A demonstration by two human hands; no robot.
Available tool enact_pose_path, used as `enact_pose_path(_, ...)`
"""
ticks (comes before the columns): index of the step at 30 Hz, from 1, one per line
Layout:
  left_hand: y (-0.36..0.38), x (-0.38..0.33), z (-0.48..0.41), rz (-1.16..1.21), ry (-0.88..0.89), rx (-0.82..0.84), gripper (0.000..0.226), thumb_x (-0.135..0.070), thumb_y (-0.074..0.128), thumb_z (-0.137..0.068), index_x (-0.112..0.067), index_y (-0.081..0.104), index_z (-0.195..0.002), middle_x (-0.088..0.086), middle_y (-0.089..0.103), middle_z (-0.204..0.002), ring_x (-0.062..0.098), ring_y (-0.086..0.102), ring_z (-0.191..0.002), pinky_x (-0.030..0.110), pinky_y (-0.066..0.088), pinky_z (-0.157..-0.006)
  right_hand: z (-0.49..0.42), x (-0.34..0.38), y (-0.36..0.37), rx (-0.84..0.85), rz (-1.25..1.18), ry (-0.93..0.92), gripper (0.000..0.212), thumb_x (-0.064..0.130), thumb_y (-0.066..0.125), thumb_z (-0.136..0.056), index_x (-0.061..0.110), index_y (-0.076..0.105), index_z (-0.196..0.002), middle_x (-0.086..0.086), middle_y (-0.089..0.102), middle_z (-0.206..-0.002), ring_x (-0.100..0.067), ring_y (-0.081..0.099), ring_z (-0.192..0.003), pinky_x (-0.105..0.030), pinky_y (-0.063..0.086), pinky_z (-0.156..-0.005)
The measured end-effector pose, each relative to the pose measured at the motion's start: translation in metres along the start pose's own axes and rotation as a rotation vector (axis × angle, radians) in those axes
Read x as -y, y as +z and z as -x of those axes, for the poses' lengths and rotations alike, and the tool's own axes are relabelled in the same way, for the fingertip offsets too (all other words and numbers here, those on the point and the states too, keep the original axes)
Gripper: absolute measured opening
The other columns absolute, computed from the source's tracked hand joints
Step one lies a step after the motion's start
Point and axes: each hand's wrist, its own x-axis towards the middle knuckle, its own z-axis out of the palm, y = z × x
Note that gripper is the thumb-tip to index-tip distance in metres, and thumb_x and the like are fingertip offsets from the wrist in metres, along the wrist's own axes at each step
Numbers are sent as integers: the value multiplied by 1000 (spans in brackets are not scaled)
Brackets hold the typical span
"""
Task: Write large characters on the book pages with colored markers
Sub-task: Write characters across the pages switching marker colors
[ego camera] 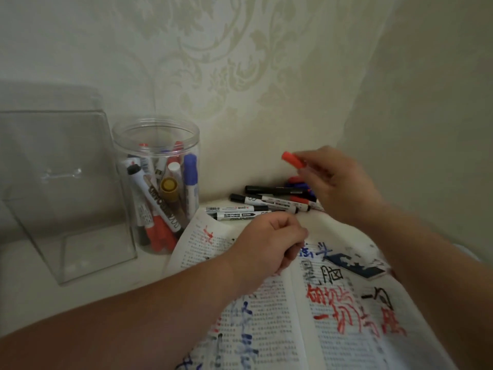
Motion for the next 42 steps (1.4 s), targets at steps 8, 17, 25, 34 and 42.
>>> enact_pose_path(8, 7, 3, 3, -641, 308, -248, 21, -39, 64, -94, -38, 52, -111, -20, 56, -104, -1, 55, -94, 17, 45, -75, 89, 22, -46, 544, 120, 290, 21, 56, 47, -99, 48, 66, -94, 30, 62, -73, 2, 60, -69, -22, 45, -61)
enact_pose_path(17, 10, 10, 7, -1004, 400, 59, 25, -55, 39, -98, -40, 58, -99, -20, 57, -88, 0, 54, -91, 18, 39, -72, 124, 17, -25, 508, 75, 209, 25, 52, 33, -105, 36, 53, -107, 12, 65, -93, -4, 57, -82, -29, 48, -71)
enact_pose_path(25, 14, 8, 10, -745, 374, 28, 26, -58, 50, -89, -35, 60, -90, -3, 62, -78, 14, 57, -68, 32, 47, -61, 125, 19, -30, 450, 30, 176, 29, 52, 36, -104, 37, 58, -117, 15, 65, -92, -5, 58, -81, -37, 52, -72)
enact_pose_path(34, 14, 6, 6, -971, 466, 83, 33, -59, 38, -99, -35, 53, -84, -12, 53, -78, 9, 52, -79, 22, 39, -65, 124, 28, -26, 408, 114, 147, 30, 55, 37, -98, 29, 49, -90, 14, 45, -75, -4, 44, -68, -26, 33, -62)
enact_pose_path(42, 15, 0, 9, -1134, 655, -127, 52, -43, 31, -105, -33, 32, -53, -7, 36, -48, 15, 43, -52, 17, 28, -54, 121, 38, -27, 411, 46, 77, 43, 59, 39, -98, 24, 55, -80, 8, 51, -66, -10, 47, -62, -31, 37, -56)
